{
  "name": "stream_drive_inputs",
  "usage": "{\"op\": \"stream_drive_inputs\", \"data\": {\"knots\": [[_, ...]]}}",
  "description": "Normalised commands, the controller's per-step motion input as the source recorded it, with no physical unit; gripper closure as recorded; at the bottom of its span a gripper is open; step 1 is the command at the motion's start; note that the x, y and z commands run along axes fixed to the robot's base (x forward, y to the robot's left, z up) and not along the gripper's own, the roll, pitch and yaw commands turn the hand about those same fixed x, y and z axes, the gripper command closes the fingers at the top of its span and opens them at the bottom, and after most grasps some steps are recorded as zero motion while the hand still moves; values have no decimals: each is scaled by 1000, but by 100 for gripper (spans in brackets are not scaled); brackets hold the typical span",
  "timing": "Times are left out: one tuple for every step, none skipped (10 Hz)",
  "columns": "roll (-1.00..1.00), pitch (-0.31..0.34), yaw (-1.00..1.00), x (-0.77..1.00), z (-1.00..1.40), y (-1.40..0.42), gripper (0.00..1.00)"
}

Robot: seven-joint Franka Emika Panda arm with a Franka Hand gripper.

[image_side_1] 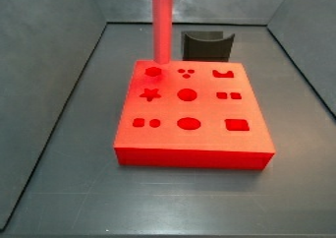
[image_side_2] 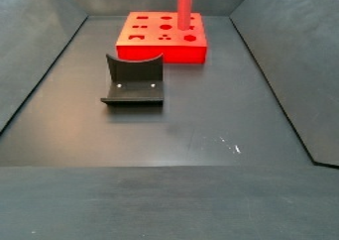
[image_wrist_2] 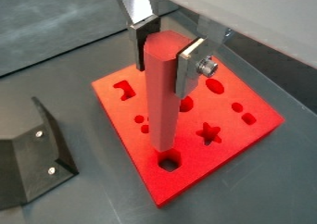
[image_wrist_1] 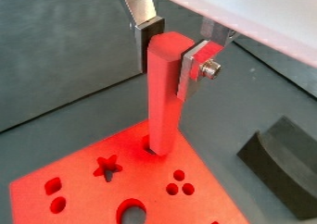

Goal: Insert the hexagon object.

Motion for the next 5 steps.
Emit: {"op": "stream_drive_inputs", "data": {"knots": [[0,-126,500,-60,-137,0,100],[13,-129,543,0,-260,0,100],[11,-159,529,-9,-289,0,100],[0,-180,543,-111,-269,0,100],[0,-136,297,-94,-126,-40,100]]}}
